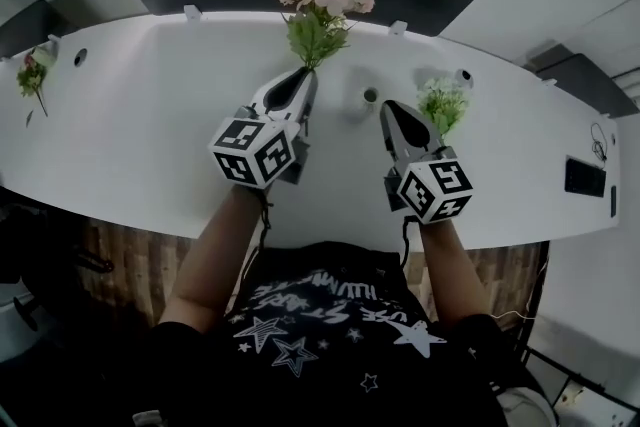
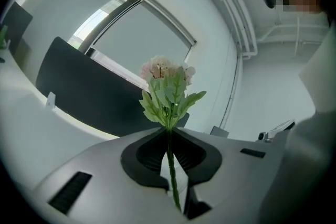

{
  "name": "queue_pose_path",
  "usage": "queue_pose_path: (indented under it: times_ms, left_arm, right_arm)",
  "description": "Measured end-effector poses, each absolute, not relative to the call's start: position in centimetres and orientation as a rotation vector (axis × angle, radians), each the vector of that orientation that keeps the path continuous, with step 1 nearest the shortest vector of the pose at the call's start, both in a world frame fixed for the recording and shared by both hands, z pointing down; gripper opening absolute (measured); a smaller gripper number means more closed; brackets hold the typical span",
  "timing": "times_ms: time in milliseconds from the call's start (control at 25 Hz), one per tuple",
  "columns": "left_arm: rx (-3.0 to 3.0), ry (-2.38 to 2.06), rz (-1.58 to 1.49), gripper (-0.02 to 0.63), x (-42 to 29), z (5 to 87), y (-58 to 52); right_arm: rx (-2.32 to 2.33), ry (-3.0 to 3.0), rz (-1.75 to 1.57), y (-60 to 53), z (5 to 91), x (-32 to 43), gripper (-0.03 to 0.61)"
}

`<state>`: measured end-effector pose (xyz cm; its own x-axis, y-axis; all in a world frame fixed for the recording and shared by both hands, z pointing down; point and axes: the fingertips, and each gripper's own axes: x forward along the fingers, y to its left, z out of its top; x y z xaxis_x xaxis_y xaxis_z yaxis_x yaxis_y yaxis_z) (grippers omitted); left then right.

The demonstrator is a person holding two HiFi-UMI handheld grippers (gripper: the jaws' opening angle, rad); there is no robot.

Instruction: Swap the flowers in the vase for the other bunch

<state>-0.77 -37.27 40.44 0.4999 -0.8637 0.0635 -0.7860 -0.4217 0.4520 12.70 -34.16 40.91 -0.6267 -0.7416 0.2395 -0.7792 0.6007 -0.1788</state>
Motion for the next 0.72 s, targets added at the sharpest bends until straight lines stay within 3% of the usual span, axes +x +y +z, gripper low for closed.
queue_pose_path:
  times_ms: [520, 720]
  left_arm:
    - [2.502, -1.199, -0.298, 0.031, 8.5, 37.2, -40.7]
    - [2.53, -1.172, -0.317, 0.031, 9.1, 37.2, -41.3]
  right_arm:
    - [1.415, -2.528, 0.516, -35.5, 46.1, 19.7, 0.006]
    - [1.33, -2.579, 0.516, -35.1, 47.9, 17.7, 0.008]
